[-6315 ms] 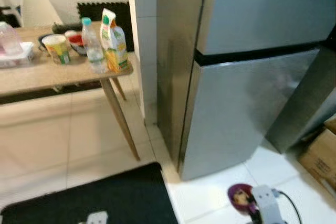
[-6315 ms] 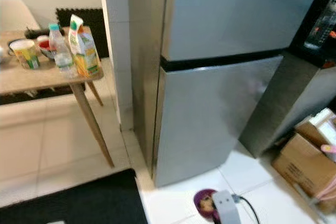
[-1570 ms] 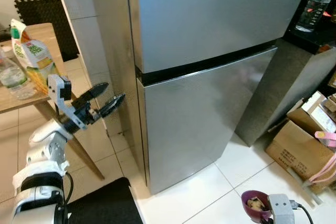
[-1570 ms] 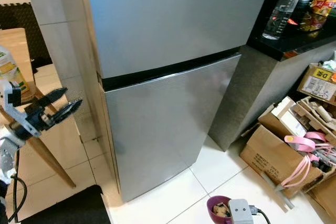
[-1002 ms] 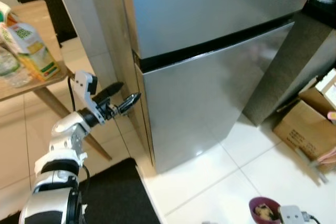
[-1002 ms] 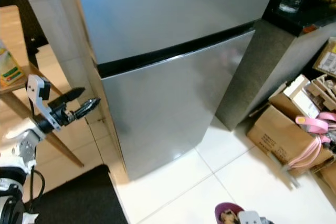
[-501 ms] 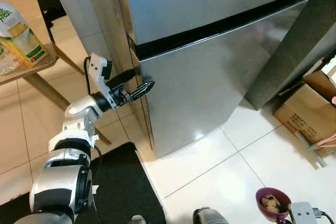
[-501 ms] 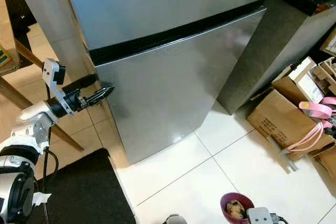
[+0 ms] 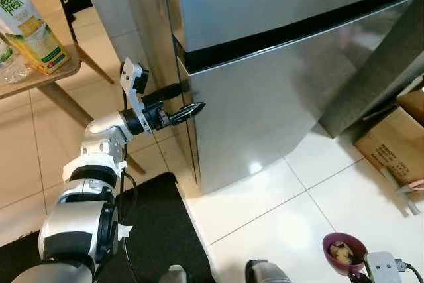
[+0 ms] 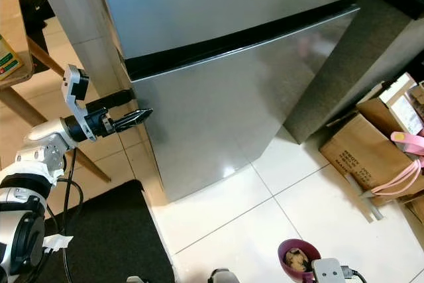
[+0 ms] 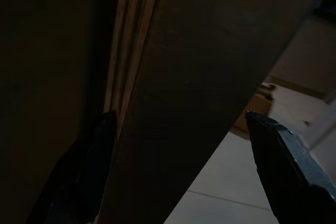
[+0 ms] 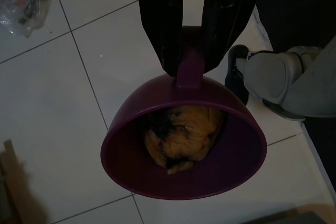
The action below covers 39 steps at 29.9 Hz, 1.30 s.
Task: Restocking fridge
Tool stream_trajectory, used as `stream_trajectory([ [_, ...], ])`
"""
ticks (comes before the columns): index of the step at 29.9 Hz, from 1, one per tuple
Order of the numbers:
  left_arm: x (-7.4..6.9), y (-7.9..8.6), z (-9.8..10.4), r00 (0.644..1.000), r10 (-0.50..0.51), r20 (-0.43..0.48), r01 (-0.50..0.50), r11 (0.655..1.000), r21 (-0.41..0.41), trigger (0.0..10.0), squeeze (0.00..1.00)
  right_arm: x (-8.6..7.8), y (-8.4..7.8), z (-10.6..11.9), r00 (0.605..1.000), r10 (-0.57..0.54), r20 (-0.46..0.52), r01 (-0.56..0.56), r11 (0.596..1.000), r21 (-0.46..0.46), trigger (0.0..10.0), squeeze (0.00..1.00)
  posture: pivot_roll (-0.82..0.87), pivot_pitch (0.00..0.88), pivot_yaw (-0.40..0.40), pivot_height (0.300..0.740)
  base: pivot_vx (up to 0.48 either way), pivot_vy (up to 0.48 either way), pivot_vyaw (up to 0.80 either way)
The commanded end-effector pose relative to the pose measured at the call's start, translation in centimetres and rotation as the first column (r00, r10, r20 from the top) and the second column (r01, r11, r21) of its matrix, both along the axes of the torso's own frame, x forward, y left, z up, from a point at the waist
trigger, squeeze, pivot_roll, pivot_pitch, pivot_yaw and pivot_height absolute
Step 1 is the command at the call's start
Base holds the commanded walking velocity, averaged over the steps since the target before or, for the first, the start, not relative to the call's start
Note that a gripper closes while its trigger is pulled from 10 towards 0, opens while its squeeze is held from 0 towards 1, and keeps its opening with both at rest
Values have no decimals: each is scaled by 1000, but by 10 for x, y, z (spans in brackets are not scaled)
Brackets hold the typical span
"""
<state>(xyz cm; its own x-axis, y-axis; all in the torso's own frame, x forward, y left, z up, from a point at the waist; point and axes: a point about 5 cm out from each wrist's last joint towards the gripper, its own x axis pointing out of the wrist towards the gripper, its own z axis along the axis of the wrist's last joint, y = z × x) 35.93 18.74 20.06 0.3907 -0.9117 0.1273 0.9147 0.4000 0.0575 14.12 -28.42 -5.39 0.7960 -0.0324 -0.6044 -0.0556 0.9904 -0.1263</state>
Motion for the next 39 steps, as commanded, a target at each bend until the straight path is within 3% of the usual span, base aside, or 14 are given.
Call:
stream_trajectory([
  [1, -12, -30, -21, 973, -220, -72, 225, 973, 55, 10000, 0, -6, -1, -2, 999, -32, -4, 32, 999, 10, 10000, 0, -187, 240, -25, 740, 0, 0, 0],
  [11, -34, -52, -27, 928, -365, -74, 368, 930, 22, 10000, 0, 6, 2, 0, 999, -38, 17, 38, 999, 17, 10000, 0, -169, 210, -22, 740, 0, 0, 0],
  [15, -99, -103, -33, 783, -616, -83, 605, 786, -126, 10000, 0, 1, -4, -3, 994, -105, -16, 105, 994, -32, 10000, 0, -161, 188, -19, 740, 0, 0, 0],
  [18, -117, -112, -35, 750, -655, -87, 638, 752, -164, 10000, 0, -7, -15, -3, 983, -183, -28, 181, 980, -80, 10000, 0, -152, 172, -18, 740, 0, 0, 0],
  [23, -132, -119, -36, 744, -662, -91, 632, 741, -227, 10000, 0, -18, -35, 1, 942, -335, -7, 331, 934, -134, 10000, 0, -145, 152, -9, 740, 0, 0, 0],
  [25, -136, -120, -36, 756, -648, -97, 611, 751, -251, 10000, 0, -21, -45, 5, 912, -410, 20, 409, 901, -147, 10000, 0, -143, 144, -4, 740, 0, 0, 0],
  [27, -141, -119, -38, 789, -603, -117, 553, 780, -292, 10000, 0, -33, -72, 15, 788, -611, 78, 614, 769, -176, 10000, 0, -142, 124, 2, 740, 0, 0, 0],
  [28, -141, -119, -38, 789, -603, -117, 553, 780, -292, 10000, 0, -33, -72, 15, 788, -611, 78, 614, 769, -176, 10000, 0, -142, 124, 2, 740, 0, 0, 0],
  [30, -145, -117, -40, 816, -561, -140, 502, 807, -311, 10000, 0, -47, -91, 22, 674, -731, 110, 734, 646, -209, 10000, 0, -136, 110, 3, 740, 0, 0, 0],
  [31, -146, -116, -41, 822, -550, -149, 488, 815, -313, 10000, 0, -51, -95, 24, 646, -754, 117, 757, 615, -222, 10000, 0, -136, 110, 3, 740, 0, 0, 0],
  [33, -147, -116, -41, 825, -544, -154, 482, 818, -313, 10000, 0, -52, -97, 24, 635, -763, 120, 766, 601, -230, 10000, 0, -132, 106, 4, 740, 0, 0, 0],
  [35, -147, -115, -43, 843, -512, -168, 446, 838, -315, 10000, 0, -55, -104, 29, 580, -800, 154, 811, 548, -205, 10000, 0, -132, 94, 10, 740, 0, 0, 0],
  [38, -145, -113, -47, 857, -484, -178, 418, 854, -309, 10000, 0, -56, -107, 32, 547, -819, 173, 835, 518, -185, 10000, 0, -132, 89, 10, 740, 0, 0, 0],
  [39, -141, -111, -54, 875, -440, -200, 375, 879, -294, 10000, 0, -59, -111, 35, 500, -845, 192, 865, 475, -161, 10000, 0, -135, 79, 10, 740, 0, 0, 0],
])
